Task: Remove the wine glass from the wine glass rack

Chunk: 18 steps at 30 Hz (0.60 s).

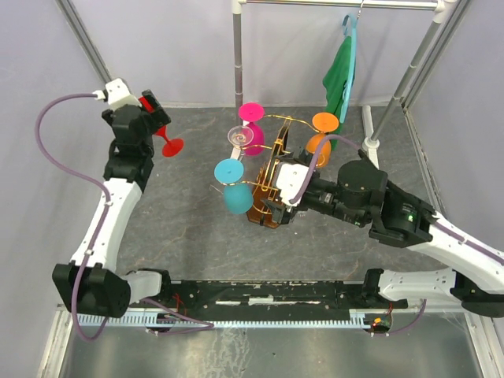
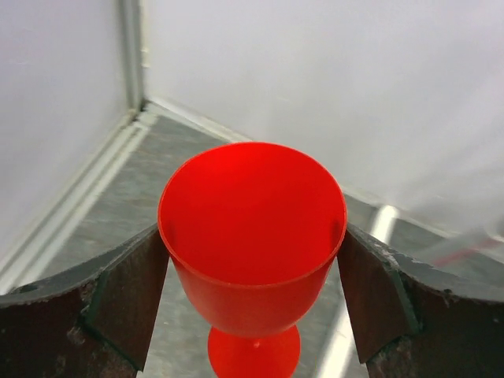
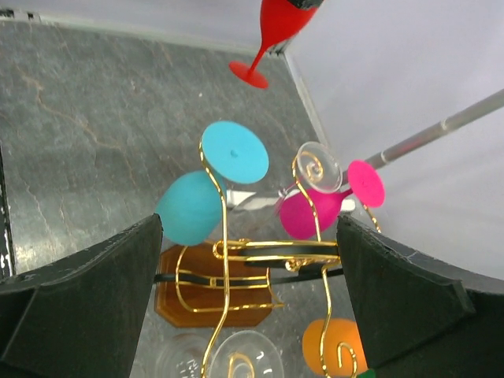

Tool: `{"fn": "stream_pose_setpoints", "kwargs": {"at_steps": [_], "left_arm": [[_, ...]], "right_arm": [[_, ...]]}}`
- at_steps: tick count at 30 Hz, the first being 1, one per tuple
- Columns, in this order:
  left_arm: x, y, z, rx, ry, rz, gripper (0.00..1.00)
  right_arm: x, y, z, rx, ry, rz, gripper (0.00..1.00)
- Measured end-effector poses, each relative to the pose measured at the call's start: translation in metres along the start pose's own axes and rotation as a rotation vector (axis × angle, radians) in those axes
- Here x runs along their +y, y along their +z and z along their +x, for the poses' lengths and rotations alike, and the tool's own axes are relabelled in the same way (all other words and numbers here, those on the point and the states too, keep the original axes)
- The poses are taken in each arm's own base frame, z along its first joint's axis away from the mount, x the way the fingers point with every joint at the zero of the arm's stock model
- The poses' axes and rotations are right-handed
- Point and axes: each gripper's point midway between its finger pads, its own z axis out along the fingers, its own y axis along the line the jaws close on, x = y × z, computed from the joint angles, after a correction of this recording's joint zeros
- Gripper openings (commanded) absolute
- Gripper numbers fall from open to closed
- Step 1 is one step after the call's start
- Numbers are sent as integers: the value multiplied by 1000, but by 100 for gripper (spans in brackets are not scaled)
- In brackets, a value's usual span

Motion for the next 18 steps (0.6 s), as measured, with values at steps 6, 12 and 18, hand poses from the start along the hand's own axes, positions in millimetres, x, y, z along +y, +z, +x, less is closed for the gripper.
{"fn": "stream_pose_setpoints", "kwargs": {"at_steps": [6,12,18], "left_arm": [[41,41,44,-89,143,-169,88],[70,82,72,-152,234,-313,89],[121,123,95,-153,243,-447,87]], "right_arm": [[9,2,28,72,4,7,99],[7,2,44,122,-4,38,99],[12,6,64,180,-20,43,99]]}}
